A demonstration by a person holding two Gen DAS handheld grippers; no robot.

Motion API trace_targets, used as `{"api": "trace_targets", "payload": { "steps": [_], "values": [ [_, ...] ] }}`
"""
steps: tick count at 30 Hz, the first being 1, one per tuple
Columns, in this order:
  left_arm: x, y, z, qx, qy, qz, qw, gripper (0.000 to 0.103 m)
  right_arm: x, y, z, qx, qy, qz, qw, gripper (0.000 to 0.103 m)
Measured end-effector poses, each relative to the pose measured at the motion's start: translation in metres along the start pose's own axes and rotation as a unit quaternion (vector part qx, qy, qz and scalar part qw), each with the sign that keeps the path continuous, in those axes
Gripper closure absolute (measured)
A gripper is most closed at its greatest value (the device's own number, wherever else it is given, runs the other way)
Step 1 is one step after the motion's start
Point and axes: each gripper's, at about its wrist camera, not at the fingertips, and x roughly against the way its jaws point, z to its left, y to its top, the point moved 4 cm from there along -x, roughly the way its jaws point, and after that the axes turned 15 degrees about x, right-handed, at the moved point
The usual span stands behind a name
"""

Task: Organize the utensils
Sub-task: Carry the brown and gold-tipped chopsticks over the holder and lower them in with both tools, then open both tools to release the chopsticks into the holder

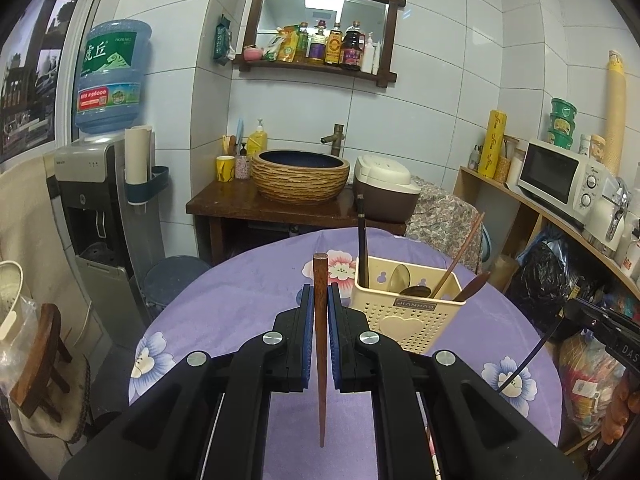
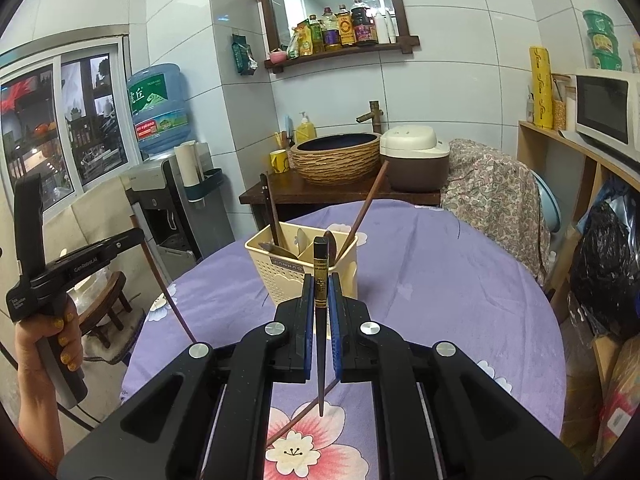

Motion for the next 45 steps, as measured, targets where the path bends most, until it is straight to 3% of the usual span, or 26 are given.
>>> {"api": "trace_targets", "payload": {
  "steps": [6,14,22,27,33,45],
  "values": [
    [0.007,0.029,-0.011,-0.006,-0.018,-0.012,0.9998,0.095,0.007,0.026,-0.003,0.017,0.004,-0.010,1.000,0.095],
    [0.013,0.093,-0.046,0.000,-0.057,-0.046,0.9974,0.095,0.013,0.103,-0.011,0.012,0.004,-0.060,0.998,0.095],
    [-0.010,0.133,-0.080,0.016,-0.066,-0.083,0.9942,0.095,-0.012,0.160,-0.018,0.006,-0.036,-0.098,0.994,0.095],
    [-0.041,0.124,-0.090,0.005,-0.049,-0.080,0.9956,0.095,-0.053,0.152,-0.017,0.015,-0.054,-0.069,0.996,0.095],
    [-0.076,0.094,-0.085,0.000,-0.033,-0.045,0.9984,0.095,-0.100,0.113,-0.016,0.010,-0.043,-0.016,0.999,0.095],
    [-0.126,0.037,-0.063,-0.008,-0.012,0.039,0.9991,0.095,-0.135,0.071,-0.013,0.016,-0.040,0.034,0.998,0.095]
  ]
}}
